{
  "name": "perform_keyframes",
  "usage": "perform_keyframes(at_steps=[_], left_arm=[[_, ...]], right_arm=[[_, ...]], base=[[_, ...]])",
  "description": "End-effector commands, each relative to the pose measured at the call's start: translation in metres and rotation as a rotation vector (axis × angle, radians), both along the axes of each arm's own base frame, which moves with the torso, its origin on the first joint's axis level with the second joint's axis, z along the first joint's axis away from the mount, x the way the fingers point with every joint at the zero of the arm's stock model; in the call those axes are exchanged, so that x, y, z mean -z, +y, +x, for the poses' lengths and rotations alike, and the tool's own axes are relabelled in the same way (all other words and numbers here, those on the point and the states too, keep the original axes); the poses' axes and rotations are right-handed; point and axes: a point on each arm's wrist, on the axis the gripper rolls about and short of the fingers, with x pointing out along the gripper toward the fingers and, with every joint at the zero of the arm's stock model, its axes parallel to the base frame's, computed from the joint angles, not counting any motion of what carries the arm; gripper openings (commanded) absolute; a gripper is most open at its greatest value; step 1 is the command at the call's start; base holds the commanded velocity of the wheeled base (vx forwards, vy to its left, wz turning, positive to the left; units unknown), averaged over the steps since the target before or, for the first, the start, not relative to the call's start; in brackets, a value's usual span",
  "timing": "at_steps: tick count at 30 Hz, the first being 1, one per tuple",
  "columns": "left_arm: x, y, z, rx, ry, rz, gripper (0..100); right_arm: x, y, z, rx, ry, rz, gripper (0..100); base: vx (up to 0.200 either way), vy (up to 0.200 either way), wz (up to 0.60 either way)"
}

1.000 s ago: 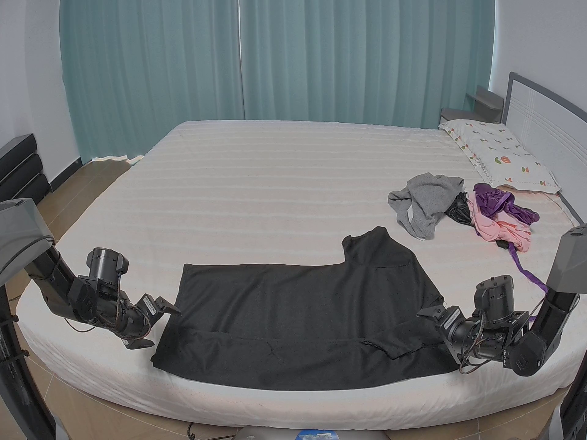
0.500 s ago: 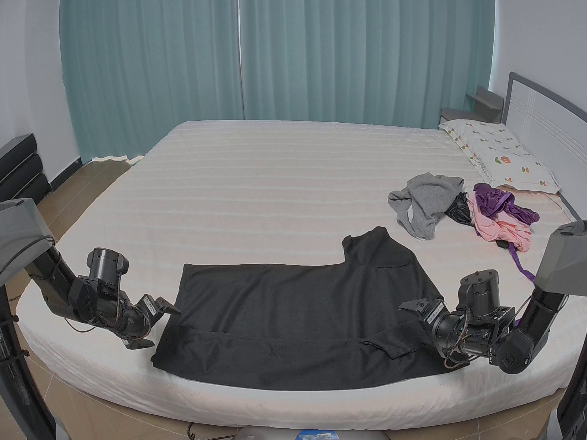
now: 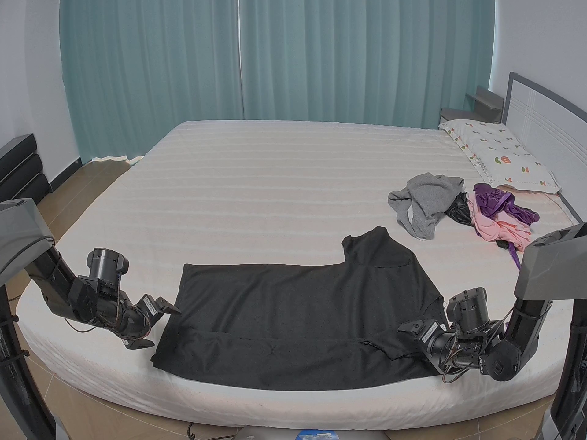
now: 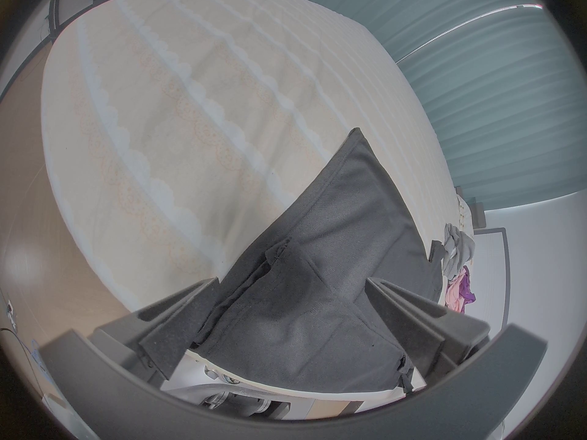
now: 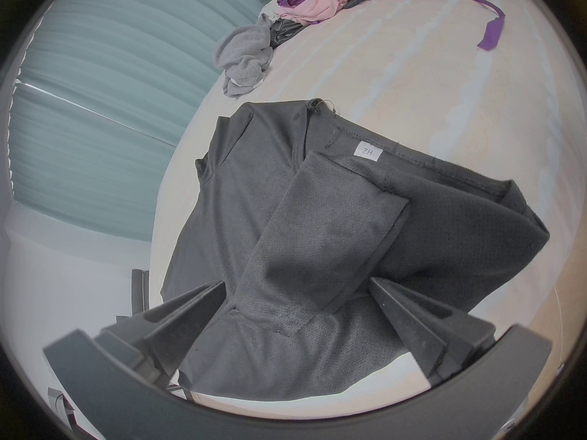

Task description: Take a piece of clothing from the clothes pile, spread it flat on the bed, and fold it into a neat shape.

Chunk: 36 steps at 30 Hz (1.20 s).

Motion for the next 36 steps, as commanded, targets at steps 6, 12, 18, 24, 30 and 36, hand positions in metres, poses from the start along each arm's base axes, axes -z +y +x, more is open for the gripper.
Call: perform_keyframes(at_steps=[6,12,18,24,30,36], left_arm=[[0.001,0.0,0.0,-0.001,0.002,0.0,100],[0.001,0.0,0.0,-0.002,0.002,0.001,100],[0.0,0.0,0.0,-0.002,0.001,0.001,100],[0.0,0.0,0.0,-0.002,0.001,0.001,100],[0.0,0.0,0.0,0.0,0.0,0.002,100],[0.0,0.0,0.0,0.001,0.0,0.003,100]], right_arm=[[0.003,-0.001,0.004,0.017,0.002,0.005,100],[-0.002,0.0,0.012,0.069,-0.019,0.054,100],[-0.001,-0.002,0.011,0.074,-0.012,0.05,0],[-0.002,-0.003,0.005,0.072,0.005,0.043,0],[-0.004,-0.004,0.001,0.071,0.007,0.04,0],[-0.018,-0.005,-0.013,0.06,-0.01,0.038,0]], base=[[0.0,0.0,0.0],[0.0,0.0,0.0],[0.0,0.0,0.0],[0.0,0.0,0.0],[0.0,0.0,0.0],[0.0,0.0,0.0]])
